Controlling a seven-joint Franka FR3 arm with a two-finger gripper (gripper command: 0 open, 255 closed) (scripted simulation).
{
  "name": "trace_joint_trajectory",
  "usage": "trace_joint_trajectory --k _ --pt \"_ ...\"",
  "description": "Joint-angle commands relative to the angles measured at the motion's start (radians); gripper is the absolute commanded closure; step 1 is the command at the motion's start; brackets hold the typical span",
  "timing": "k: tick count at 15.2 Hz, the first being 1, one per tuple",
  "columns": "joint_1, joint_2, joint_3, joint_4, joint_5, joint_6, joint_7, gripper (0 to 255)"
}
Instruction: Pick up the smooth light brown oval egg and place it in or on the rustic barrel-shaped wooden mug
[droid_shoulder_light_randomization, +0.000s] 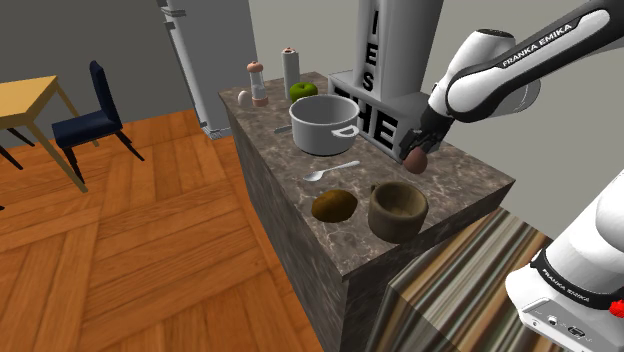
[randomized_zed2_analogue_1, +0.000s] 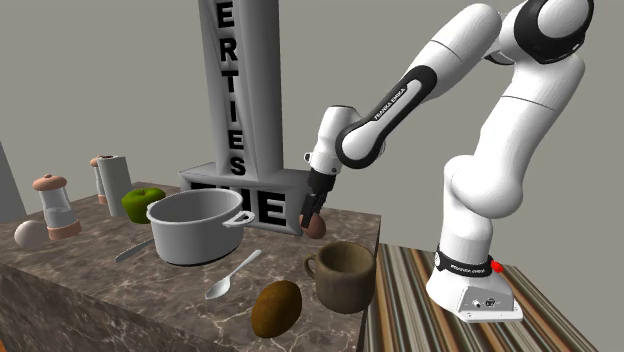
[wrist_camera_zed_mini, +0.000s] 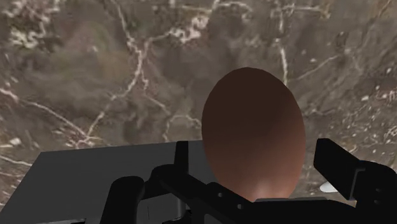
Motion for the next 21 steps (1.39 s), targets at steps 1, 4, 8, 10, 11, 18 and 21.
trace_joint_trajectory --k 1,4,8,10,11,18,21 --pt "0.000 0.000 0.000 0.000 0.000 0.000 0.000 255" --pt "0.000 0.000 0.000 0.000 0.000 0.000 0.000 255" --pt "0.000 0.000 0.000 0.000 0.000 0.000 0.000 255" --pt "0.000 0.000 0.000 0.000 0.000 0.000 0.000 255" --pt "-0.003 -0.014 0.002 0.005 -0.005 -0.018 0.004 255" --pt "-0.020 -0.100 0.011 0.046 -0.029 -0.146 0.028 255" --pt "-0.026 -0.131 0.014 0.067 -0.036 -0.198 0.036 255"
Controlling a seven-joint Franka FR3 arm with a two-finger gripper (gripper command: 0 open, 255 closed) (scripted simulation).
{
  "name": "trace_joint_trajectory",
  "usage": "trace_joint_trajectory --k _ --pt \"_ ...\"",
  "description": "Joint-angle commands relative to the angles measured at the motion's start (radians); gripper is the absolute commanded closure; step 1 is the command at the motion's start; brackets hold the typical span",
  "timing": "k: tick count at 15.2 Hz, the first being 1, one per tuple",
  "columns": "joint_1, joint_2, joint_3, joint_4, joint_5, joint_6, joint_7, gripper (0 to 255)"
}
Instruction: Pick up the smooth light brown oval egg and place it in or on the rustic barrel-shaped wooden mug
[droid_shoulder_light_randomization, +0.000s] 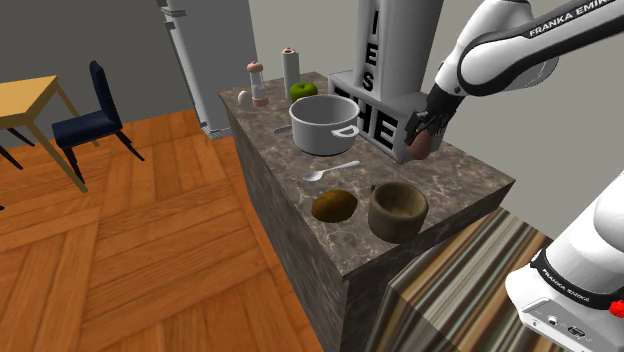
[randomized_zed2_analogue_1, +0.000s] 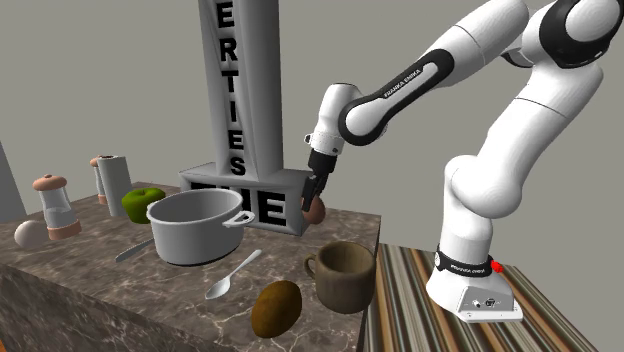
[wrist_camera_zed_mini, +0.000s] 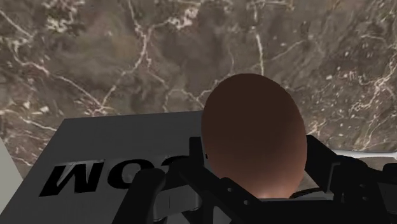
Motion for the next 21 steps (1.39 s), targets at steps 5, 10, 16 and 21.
trace_joint_trajectory --k 5,10,16,21 --pt "-0.007 -0.047 0.003 0.050 -0.012 -0.097 0.014 255" --pt "-0.012 -0.081 0.005 0.096 -0.020 -0.177 0.023 255" --pt "-0.016 -0.111 0.006 0.159 -0.027 -0.269 0.033 255" --pt "-0.018 -0.127 0.006 0.215 -0.032 -0.342 0.040 255"
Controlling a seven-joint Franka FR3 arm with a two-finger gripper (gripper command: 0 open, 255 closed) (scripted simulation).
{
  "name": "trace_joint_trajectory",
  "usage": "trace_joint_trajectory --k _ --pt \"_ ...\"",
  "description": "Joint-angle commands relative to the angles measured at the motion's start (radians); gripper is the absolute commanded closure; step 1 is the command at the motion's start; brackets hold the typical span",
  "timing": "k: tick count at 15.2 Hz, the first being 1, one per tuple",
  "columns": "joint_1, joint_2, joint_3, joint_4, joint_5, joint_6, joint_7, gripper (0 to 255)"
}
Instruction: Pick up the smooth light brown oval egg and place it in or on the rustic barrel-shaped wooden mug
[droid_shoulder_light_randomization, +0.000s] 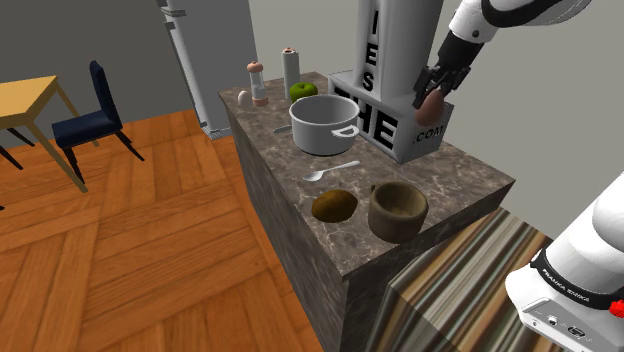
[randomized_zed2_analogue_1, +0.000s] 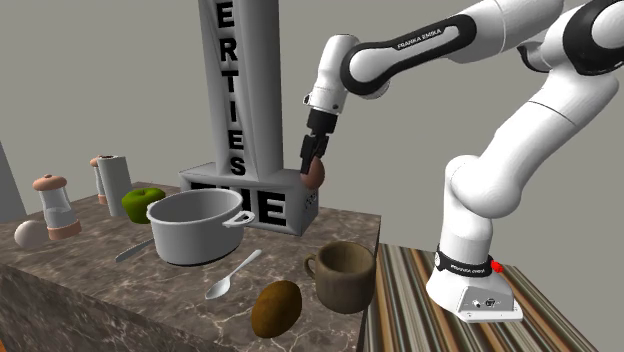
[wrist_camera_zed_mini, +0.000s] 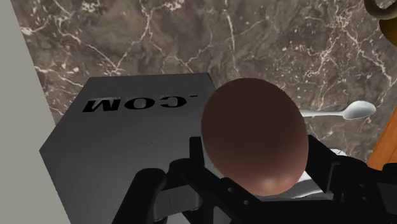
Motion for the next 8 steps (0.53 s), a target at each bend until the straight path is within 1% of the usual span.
trace_joint_trajectory --k 1,8 --pt "-0.001 -0.008 -0.001 0.018 -0.002 -0.026 0.001 255" --pt "0.070 -0.138 0.144 -0.050 0.057 -0.072 0.172 255"
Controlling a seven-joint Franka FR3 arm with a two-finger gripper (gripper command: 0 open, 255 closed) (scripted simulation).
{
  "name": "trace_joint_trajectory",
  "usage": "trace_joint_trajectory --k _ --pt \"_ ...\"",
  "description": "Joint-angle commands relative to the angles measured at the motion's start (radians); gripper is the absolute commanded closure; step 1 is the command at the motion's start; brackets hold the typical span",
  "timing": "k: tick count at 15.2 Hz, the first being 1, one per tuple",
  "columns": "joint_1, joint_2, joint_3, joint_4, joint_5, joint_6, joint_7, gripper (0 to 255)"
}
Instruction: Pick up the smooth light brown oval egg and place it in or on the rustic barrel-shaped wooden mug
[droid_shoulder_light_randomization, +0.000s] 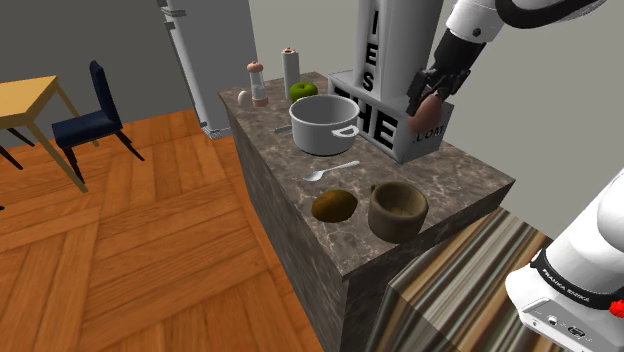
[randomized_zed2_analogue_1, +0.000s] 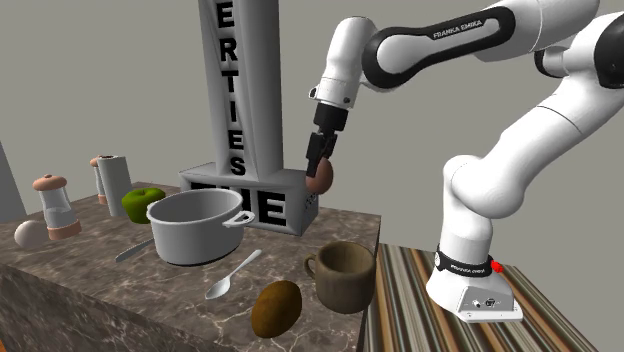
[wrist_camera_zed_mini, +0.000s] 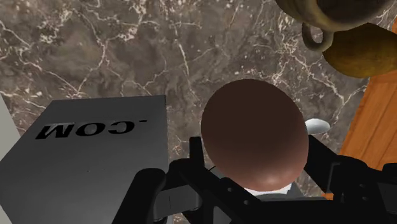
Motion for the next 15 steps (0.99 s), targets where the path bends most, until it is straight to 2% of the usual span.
trace_joint_trajectory --k 1,11,15 --pt "0.023 -0.030 0.045 -0.015 0.021 -0.010 0.053 255" --pt "0.139 -0.092 0.282 0.011 0.133 -0.067 0.321 255" --pt "0.146 -0.087 0.296 -0.039 0.147 -0.012 0.320 255"
